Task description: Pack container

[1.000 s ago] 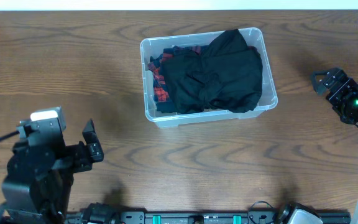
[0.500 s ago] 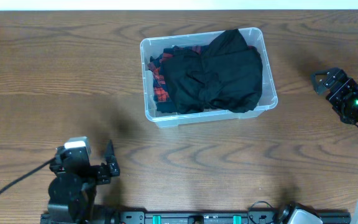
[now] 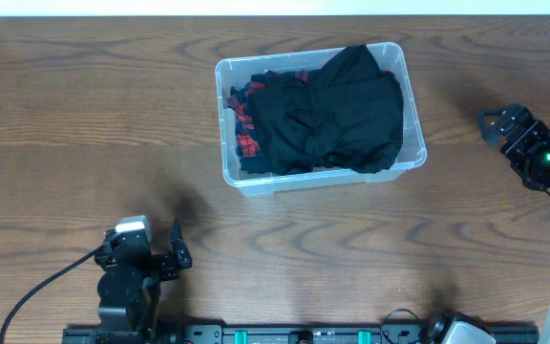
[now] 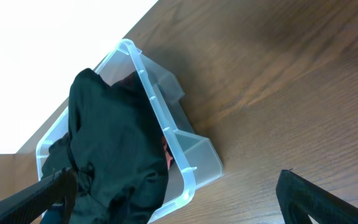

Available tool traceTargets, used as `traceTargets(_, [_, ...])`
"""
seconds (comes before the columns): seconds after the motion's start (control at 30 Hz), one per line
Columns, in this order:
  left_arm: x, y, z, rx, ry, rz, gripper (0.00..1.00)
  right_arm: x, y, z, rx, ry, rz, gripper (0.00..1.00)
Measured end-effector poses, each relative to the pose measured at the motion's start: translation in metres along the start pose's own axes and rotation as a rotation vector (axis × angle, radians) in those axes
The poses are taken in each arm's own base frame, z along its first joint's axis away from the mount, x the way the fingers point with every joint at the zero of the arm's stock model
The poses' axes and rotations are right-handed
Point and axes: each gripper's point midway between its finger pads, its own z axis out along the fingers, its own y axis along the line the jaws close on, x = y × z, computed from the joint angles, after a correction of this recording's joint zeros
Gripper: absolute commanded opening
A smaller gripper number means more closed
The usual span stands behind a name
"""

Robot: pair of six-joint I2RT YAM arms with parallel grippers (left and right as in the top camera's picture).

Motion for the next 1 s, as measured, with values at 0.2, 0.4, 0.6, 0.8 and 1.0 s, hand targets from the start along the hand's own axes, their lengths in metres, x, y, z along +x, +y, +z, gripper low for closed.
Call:
traceTargets(0.2, [0.021, 0.001, 0.011, -0.007, 0.05, 0.007, 0.98, 0.0, 0.0, 0.0, 0.0, 0.0, 0.0, 0.99])
traceTargets(0.4, [0.034, 0.001, 0.022, -0.009, 0.066, 0.01, 0.98, 0.0, 0.0, 0.0, 0.0, 0.0, 0.0, 0.99])
traceTargets(0.6, [0.035, 0.001, 0.023, -0.006, 0.065, 0.009, 0.98, 0.0, 0.0, 0.0, 0.0, 0.0, 0.0, 0.99])
traceTargets(0.8, [0.035, 0.001, 0.023, -0.006, 0.065, 0.009, 0.98, 0.0, 0.0, 0.0, 0.0, 0.0, 0.0, 0.99])
traceTargets(1.0, [0.035, 0.001, 0.023, -0.006, 0.065, 0.009, 0.98, 0.0, 0.0, 0.0, 0.0, 0.0, 0.0, 0.99])
